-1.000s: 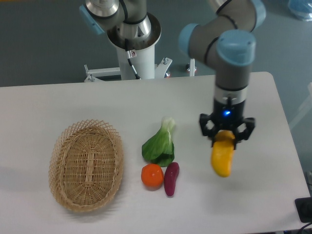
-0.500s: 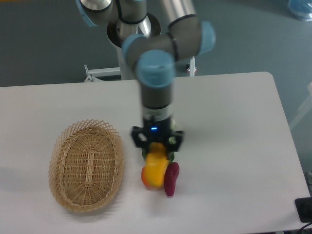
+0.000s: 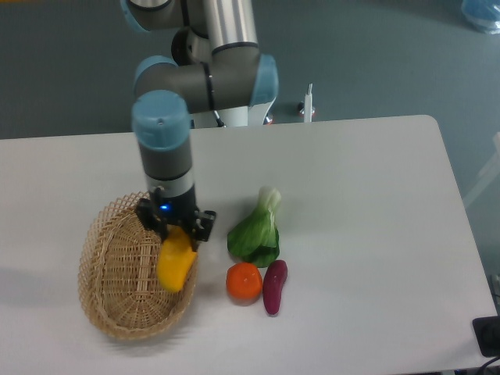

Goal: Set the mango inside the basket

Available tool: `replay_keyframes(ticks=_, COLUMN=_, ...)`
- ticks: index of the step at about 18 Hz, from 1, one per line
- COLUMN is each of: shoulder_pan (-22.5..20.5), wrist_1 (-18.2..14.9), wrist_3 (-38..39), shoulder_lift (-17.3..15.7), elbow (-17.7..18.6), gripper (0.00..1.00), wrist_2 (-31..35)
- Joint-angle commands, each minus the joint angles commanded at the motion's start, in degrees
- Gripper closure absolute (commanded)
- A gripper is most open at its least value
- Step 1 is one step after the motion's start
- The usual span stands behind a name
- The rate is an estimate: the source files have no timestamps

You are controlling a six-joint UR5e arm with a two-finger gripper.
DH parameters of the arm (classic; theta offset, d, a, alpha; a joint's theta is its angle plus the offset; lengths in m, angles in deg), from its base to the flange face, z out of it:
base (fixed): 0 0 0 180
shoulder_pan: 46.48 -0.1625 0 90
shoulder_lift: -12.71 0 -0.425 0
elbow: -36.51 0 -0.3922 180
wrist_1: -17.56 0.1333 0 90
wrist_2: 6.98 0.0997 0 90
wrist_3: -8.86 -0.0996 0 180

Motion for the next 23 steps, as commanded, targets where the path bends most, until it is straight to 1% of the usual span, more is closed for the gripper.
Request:
replay_keyframes(ticks=3, shoulder_pan=1.31, wrist_1=-0.09, wrist_3=0.0, shoulder_lift=0.7, elbow=0.0, gripper=0.48, wrist_2=-0.09)
replay_keyframes(ticks=9, shoulder_pan=2.63, wrist_1=0.0, wrist_3=-0.09, shoulder_lift=3.51, elbow=0.0, gripper=0.46, wrist_2=-0.09)
replay_keyframes(ticks=12, shoulder_pan=2.99, wrist_1=0.09, wrist_3=-0.09, shoulder_lift=4.04, elbow=0.0, gripper=0.46, wrist_2=-0.26)
replay_keyframes(ticks=13, shoulder_pan=2.99, wrist_1=0.09, wrist_3=-0.17, shoulder_lift=4.22, elbow=0.0, gripper=0.42, wrist_2=-0.26)
replay_keyframes(ticks=14, shoulder_pan=2.99, wrist_1=0.17, wrist_3=-0.52, shoulder_lift=4.31, elbow=0.0, gripper=0.31, wrist_2=-0.18)
replay_keyframes(ticks=15, shoulder_pan=2.99, wrist_1=0.26, wrist_3=-0.7, shoulder_lift=4.57, elbow=-0.09, gripper=0.13, wrist_2=0.0)
replay_keyframes(ticks=16, shoulder_pan=2.99, wrist_1=0.26, wrist_3=-0.7, shoulder_lift=4.57, elbow=-0.35, gripper=0.0, wrist_2=0.17)
replay_keyframes(ticks=23, shoulder_pan=2.99, wrist_1=0.26, wrist_3=-0.88, shoulder_lift=3.61, elbow=-0.96, gripper=0.0, wrist_2=0.79)
